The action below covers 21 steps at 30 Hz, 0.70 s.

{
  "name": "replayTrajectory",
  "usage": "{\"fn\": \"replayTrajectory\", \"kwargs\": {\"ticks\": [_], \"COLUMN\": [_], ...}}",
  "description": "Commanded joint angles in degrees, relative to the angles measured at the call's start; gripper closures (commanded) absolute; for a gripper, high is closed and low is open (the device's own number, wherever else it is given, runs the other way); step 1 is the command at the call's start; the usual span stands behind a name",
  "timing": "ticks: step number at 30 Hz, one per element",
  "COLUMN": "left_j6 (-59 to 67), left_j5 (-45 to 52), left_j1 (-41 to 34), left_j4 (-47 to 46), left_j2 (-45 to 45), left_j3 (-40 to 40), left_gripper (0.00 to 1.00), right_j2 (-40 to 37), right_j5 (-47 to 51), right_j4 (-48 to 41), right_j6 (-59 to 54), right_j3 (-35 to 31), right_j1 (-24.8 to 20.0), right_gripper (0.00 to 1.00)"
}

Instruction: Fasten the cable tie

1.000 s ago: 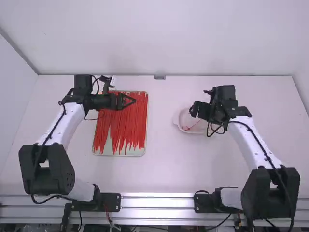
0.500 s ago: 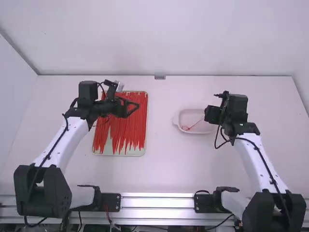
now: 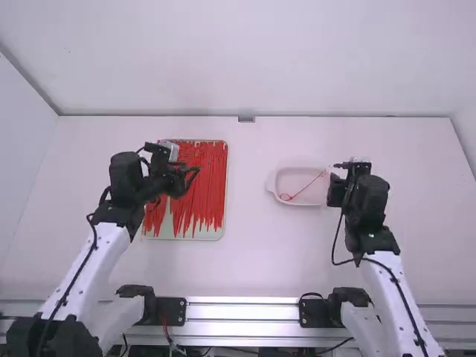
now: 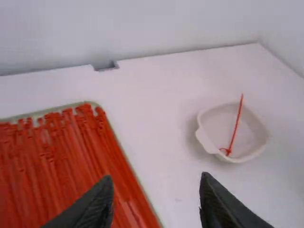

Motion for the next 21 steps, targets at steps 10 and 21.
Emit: {"fn": "replayTrajectory", "kwargs": {"ticks": [10, 21], "left_j6": [0.4, 0.4], "left_j5": [-17.7, -31.2], "left_j1": [0.2, 0.2], "left_j4": [0.1, 0.1], "left_j2": [-15.5, -29.0], "left_j3": [-15.1, -28.6], "left_gripper": [0.8, 1.0], "right_j2": [-14.8, -27.5], "right_j5": [0.6, 0.6], "right_j4": [0.1, 0.1], "right_j6": [-0.4, -0.4], "right_j3": [-15.1, -27.8], "right_j1": [0.1, 0.1], "right_gripper": [0.83, 1.0]}}
